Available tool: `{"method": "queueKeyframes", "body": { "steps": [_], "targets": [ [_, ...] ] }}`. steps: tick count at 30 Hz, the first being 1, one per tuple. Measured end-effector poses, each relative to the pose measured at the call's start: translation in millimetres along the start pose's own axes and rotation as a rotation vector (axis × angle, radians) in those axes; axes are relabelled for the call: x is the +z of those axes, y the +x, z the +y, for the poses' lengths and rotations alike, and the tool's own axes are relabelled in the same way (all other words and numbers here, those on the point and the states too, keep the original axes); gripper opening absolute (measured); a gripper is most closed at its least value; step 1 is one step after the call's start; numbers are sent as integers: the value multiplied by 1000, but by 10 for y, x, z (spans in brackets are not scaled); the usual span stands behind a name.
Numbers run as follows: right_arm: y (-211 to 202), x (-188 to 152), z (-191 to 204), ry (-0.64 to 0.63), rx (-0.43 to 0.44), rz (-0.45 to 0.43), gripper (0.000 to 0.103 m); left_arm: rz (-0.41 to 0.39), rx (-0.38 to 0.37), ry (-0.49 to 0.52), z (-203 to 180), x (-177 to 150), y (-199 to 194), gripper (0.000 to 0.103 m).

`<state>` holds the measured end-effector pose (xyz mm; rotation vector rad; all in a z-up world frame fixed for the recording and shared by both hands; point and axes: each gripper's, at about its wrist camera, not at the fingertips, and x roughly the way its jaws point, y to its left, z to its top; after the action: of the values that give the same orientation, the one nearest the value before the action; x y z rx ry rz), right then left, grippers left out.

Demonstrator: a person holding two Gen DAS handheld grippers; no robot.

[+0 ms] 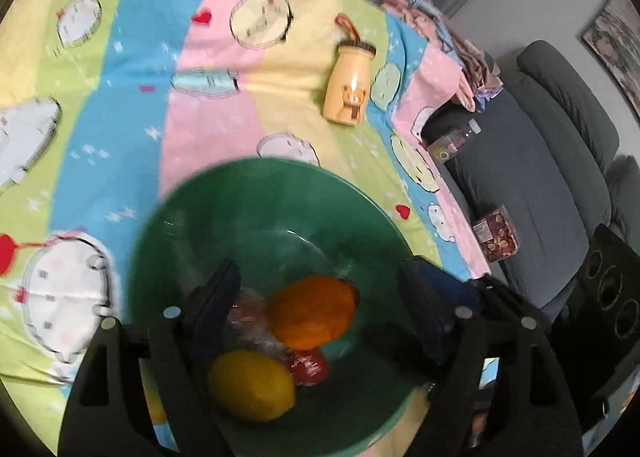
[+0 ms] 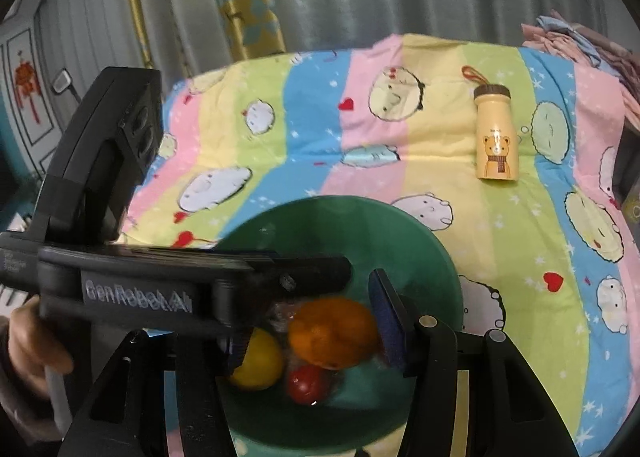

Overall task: Organize fruits
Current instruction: 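Open both tools to release the orange into the basin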

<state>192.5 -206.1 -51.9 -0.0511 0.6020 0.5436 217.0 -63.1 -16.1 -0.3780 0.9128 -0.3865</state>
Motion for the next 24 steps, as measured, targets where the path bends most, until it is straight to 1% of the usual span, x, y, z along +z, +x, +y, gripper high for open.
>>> {"method": "queueKeyframes", "body": {
  "steps": [1,3,5,6,8,10,14,19,24],
  "targets": [
    [-33,-1,10,-1,-4,-6,54,-12,9,-3,35,-5,-90,82],
    [-153,-24,0,23,19,-28,54,-36,11,-10,92,-31,-243,82],
    [-266,-44,-12,40,27,-47,54,-68,28,-11,152,-77,-427,82],
    [-333,-64,-16,46,24,-59,55,-83,49,-14,202,-113,-546,84],
    [-428,-103,-27,56,20,-72,59,-106,60,-23,271,-175,-704,87],
    [-530,-162,-44,74,15,-83,61,-127,88,-34,374,-260,-886,91],
    [-656,-262,-54,94,20,-86,61,-170,152,-67,583,-484,-1196,99],
    [-800,-397,-12,117,53,-91,62,-181,206,-114,803,-791,-1409,102],
    [-873,-506,93,121,84,-84,62,-179,206,-178,954,-1074,-1508,102]
  ]
}}
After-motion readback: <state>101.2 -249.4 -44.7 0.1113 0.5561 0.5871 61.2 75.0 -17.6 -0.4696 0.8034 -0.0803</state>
